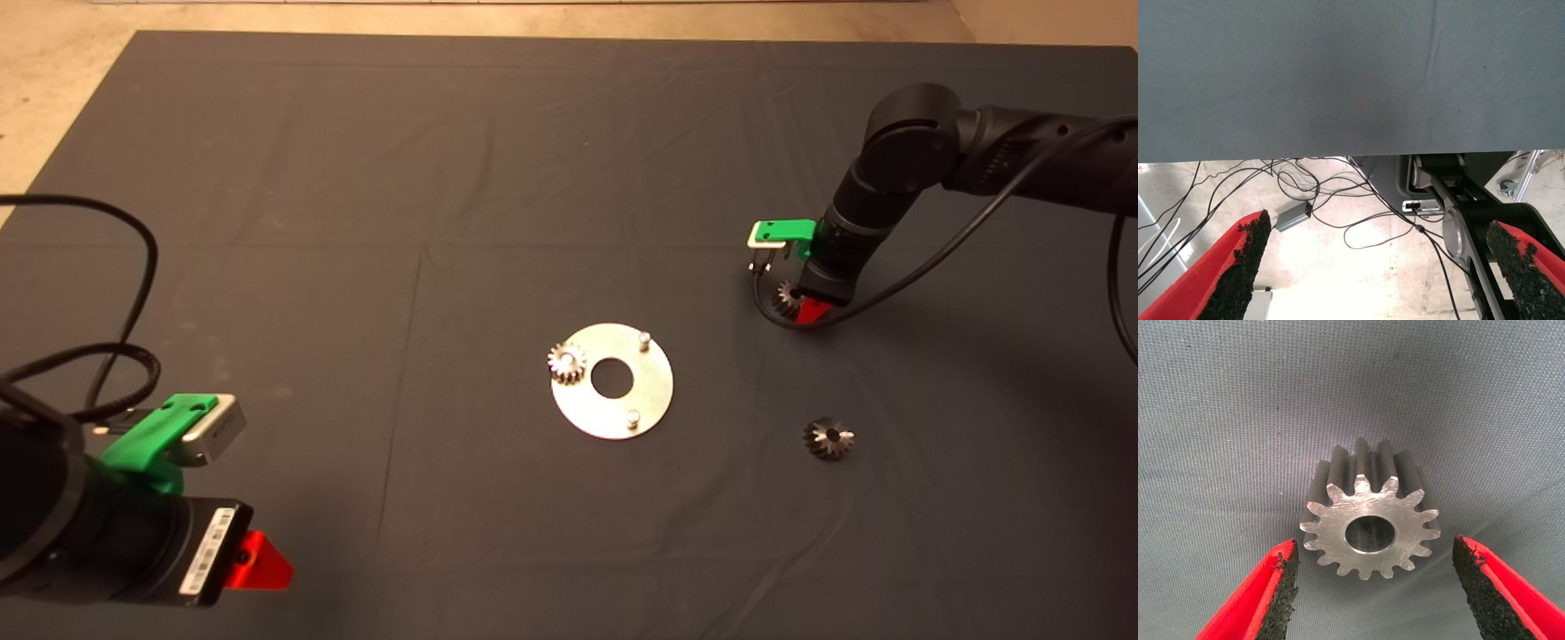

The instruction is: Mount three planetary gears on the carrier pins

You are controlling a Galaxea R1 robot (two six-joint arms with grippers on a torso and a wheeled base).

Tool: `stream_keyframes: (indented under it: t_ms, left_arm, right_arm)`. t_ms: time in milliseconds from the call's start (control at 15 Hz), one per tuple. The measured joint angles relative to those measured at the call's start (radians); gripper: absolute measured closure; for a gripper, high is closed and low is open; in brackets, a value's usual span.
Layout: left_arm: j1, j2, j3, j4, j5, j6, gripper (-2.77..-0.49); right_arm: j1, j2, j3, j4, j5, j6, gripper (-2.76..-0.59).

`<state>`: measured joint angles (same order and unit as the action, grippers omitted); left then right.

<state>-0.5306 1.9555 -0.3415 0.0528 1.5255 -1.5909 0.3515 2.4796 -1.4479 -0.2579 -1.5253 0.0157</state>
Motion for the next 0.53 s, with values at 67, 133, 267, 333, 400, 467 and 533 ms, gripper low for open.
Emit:
stream_keyframes:
  t_ms: [67,133,267,333,400,467,533]
  left_arm:
    - [0.000,0.000,0.000,0.000,0.000,0.000,-2.33]
    - [0.000,0.000,0.000,0.000,0.000,0.000,-2.33]
    - [0.000,0.000,0.000,0.000,0.000,0.000,-2.33]
    - [0.000,-0.001,0.000,0.000,0.000,0.000,-2.33]
    - [0.000,-0.002,0.000,0.000,0.000,0.000,-2.33]
    - [0.000,-0.003,0.000,0.000,0.000,0.000,-2.33]
    - [0.000,-0.003,0.000,0.000,0.000,0.000,-2.33]
  right_arm:
    - [0.000,0.000,0.000,0.000,0.000,0.000,-1.69]
    - [0.000,0.000,0.000,0.000,0.000,0.000,-1.67]
    - [0.000,0.001,0.000,0.000,0.000,0.000,-1.52]
    - [-0.001,0.003,0.000,0.000,0.000,0.000,-1.52]
    - [-0.005,0.005,0.000,0.000,0.000,0.000,-1.52]
    - [-0.007,0.006,0.000,0.000,0.000,0.000,-1.52]
    - [-0.009,0.006,0.000,0.000,0.001,0.000,-1.52]
